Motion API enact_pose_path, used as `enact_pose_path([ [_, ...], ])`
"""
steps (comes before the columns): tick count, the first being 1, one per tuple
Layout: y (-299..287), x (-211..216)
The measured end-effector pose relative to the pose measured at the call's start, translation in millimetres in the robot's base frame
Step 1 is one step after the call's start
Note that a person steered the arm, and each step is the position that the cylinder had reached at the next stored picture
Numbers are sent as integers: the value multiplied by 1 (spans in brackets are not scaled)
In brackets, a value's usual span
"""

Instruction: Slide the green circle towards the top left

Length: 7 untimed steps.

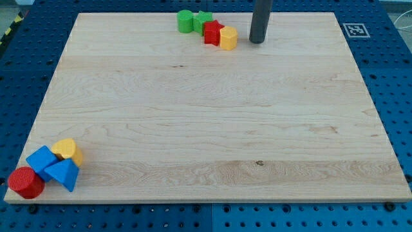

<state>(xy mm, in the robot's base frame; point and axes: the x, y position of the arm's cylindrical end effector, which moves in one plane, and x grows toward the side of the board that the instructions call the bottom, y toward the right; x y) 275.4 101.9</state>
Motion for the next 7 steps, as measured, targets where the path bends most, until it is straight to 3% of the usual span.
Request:
enact_pose_path([
  [4, -65, -66],
  [7, -118, -65],
])
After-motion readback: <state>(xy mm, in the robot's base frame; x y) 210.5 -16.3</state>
